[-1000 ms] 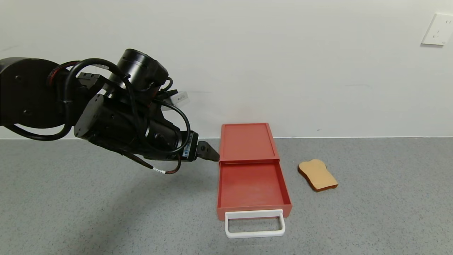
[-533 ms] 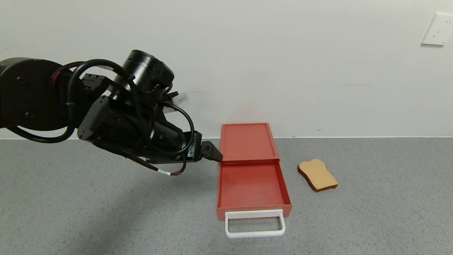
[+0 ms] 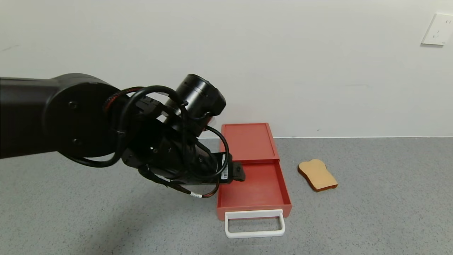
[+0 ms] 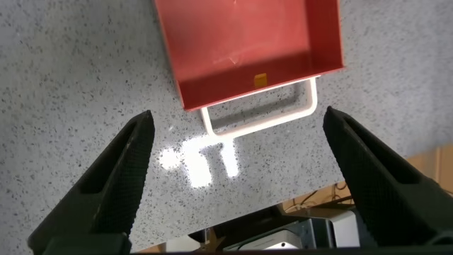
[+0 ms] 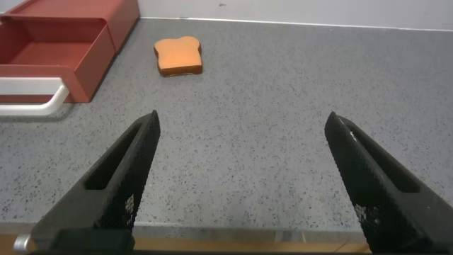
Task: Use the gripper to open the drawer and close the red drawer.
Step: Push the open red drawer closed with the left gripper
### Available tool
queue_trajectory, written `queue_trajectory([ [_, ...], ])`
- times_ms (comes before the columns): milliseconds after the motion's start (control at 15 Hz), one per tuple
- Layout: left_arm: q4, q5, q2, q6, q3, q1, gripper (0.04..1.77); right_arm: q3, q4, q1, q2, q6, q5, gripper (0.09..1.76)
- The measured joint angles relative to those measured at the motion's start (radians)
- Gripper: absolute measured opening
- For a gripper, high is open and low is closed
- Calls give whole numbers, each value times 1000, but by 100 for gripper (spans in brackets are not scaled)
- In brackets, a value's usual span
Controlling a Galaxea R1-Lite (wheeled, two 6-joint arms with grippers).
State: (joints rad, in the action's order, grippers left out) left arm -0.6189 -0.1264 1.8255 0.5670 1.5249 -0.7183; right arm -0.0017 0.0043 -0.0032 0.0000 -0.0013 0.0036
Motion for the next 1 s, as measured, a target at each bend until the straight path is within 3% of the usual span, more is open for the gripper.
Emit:
queue_trajectory([
  [467,-123,-27,116,137,66,-100,172,0,0,0,0,0,0,171],
  [1000,-183,-24,264,170,167,-174,172,0,0,0,0,0,-1,171],
])
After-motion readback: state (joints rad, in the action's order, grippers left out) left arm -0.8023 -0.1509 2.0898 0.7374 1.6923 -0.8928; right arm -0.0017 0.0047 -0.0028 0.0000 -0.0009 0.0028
